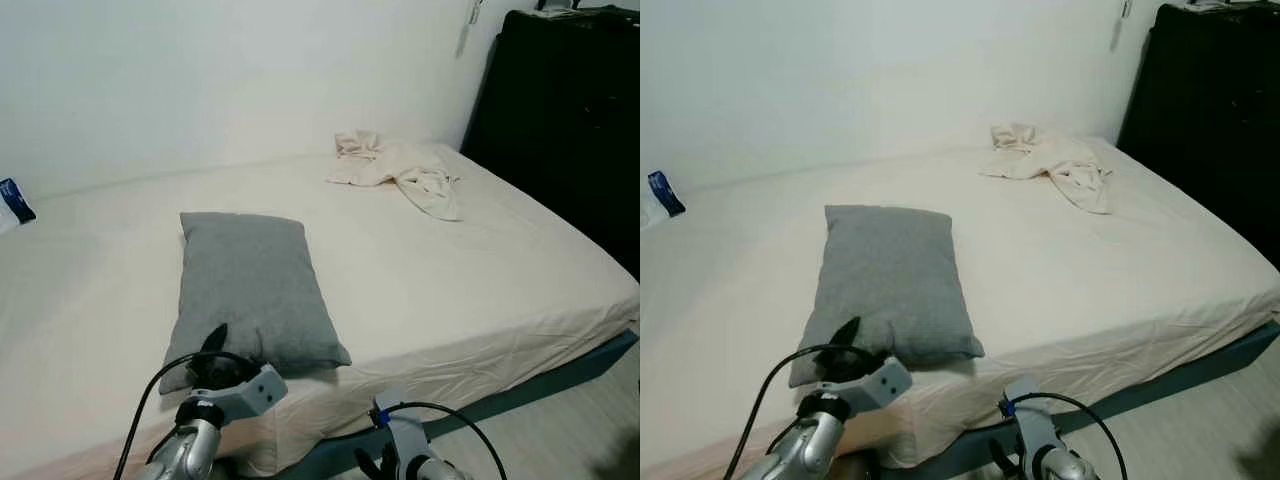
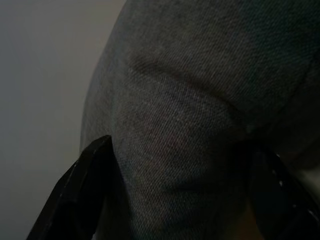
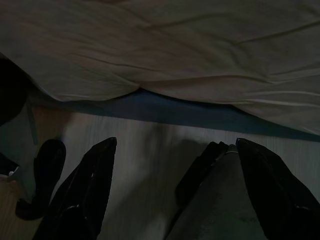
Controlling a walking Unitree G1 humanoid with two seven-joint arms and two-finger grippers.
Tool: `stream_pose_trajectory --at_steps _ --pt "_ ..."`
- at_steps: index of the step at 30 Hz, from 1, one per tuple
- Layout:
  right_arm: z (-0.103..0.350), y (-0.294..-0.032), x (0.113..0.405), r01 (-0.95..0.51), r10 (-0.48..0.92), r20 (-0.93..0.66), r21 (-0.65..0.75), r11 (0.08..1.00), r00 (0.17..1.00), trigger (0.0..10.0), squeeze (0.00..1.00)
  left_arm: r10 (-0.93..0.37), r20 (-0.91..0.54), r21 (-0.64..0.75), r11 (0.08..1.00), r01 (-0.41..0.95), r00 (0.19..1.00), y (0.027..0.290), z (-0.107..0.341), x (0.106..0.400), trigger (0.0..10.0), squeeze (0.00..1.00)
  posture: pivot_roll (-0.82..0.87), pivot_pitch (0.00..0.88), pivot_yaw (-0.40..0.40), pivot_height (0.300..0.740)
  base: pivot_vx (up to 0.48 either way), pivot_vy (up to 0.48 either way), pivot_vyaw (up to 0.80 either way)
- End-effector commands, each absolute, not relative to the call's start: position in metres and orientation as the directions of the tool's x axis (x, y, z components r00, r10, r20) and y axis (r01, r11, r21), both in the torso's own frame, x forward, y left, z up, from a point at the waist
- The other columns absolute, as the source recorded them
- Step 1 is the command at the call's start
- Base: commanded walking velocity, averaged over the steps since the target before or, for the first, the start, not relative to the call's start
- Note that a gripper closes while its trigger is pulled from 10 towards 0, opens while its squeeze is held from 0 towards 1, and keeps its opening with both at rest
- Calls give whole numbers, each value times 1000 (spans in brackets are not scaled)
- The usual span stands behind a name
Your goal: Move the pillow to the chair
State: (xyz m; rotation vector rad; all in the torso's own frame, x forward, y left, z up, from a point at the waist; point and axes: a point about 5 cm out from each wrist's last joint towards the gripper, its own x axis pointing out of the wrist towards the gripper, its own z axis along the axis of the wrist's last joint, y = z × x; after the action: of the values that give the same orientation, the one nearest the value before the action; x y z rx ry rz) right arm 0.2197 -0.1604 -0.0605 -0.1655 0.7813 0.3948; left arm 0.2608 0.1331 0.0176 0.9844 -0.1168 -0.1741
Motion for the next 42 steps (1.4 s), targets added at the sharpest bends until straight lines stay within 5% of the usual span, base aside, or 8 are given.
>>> stream_pose_trajectory --at_steps 1,3,18,29,38,40,41,42 --pt "-69 -166 207 -402 263 -758 2 916 597 10000 0 -204 18 849 521 93 979 130 17 264 10000 0 -55 26 -31 569 0 0 0" --pt "-68 -167 208 -401 261 -757 -1 916 599 10000 0 -183 20 861 503 76 983 132 18 267 0 0 -60 28 -32 569 0 0 0" --pt "-68 -162 209 -388 260 -750 5 922 608 10000 0 -94 84 875 483 -28 992 151 32 283 0 0 -62 38 -18 569 0 0 0" --pt "-60 -156 224 -275 270 -702 108 955 659 10000 0 49 171 273 957 -96 984 157 96 313 0 0 -26 19 -25 569 0 0 0" --pt "-52 -151 234 -253 313 -652 188 949 690 10000 0 -15 247 -185 981 62 969 163 140 319 0 0 -14 9 -26 579 0 0 0" --pt "-50 -149 237 -252 332 -632 217 943 700 10000 0 -50 297 -300 943 142 954 167 155 316 2471 0 -7 4 -25 589 0 0 0" --pt "-48 -148 239 -257 343 -621 228 939 704 10000 0 -113 344 -396 883 253 932 166 167 311 10000 0 -7 1 -23 599 0 0 0" --pt "-47 -148 240 -258 346 -619 230 938 705 10000 0 -149 371 -415 857 307 917 165 171 307 10000 0 -4 0 -23 609 0 0 0"
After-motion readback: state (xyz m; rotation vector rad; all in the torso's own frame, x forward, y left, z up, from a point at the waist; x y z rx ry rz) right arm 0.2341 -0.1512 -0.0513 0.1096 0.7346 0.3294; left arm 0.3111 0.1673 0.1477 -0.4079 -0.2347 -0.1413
